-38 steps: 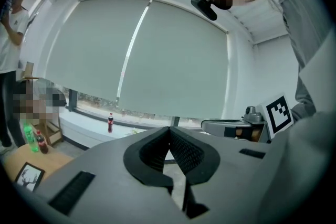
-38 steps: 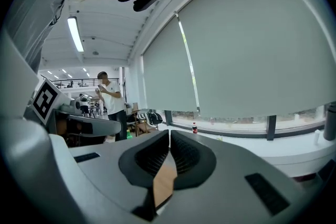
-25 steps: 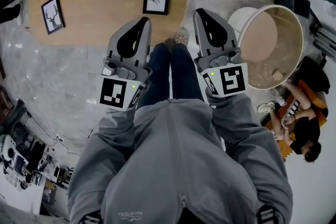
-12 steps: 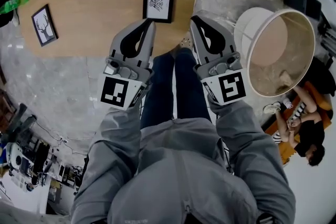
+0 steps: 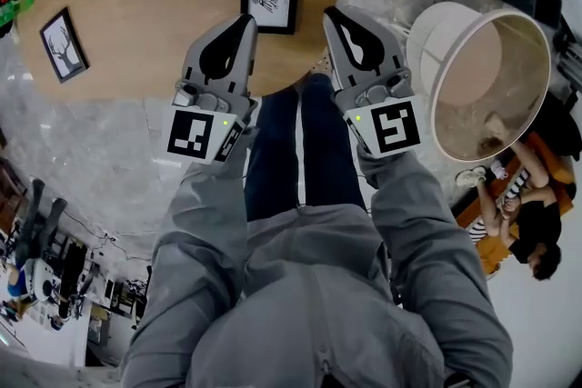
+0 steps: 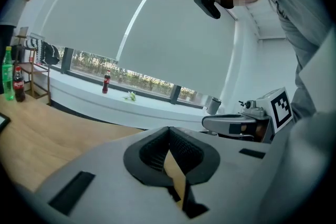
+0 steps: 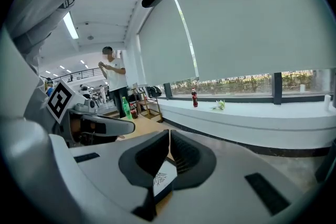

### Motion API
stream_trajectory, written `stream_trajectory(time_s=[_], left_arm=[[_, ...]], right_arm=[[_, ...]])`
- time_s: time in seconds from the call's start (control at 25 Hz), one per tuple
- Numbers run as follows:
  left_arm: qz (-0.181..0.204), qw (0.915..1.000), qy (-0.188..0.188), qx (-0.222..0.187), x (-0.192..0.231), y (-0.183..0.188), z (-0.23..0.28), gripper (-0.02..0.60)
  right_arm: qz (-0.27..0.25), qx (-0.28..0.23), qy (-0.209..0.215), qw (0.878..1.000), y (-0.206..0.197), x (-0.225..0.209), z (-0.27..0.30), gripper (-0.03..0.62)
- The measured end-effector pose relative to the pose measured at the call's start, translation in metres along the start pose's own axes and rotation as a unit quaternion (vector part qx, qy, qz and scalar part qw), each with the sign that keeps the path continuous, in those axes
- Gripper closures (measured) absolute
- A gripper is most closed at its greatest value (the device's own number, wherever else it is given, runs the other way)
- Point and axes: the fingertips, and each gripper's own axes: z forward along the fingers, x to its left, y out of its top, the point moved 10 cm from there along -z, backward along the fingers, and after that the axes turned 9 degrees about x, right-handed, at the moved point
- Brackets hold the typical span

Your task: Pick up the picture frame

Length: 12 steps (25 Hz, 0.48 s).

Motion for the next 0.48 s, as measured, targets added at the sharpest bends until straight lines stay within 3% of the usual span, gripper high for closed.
stream_trajectory(time_s=[0.2, 0.48], left_arm=[[-0.020, 0.9996, 0.010, 0.018, 0.010, -0.020, 0.011, 0.563], [-0.020, 0.9982, -0.001, 0.056, 0.023, -0.045, 0.027, 0.563]], right_arm=[[0.007, 0.027, 0.004, 1.000, -0.025, -0.005, 0.009, 0.560], [0.020, 0.065, 0.001, 0.998, -0.049, -0.012, 0.016, 0.560]])
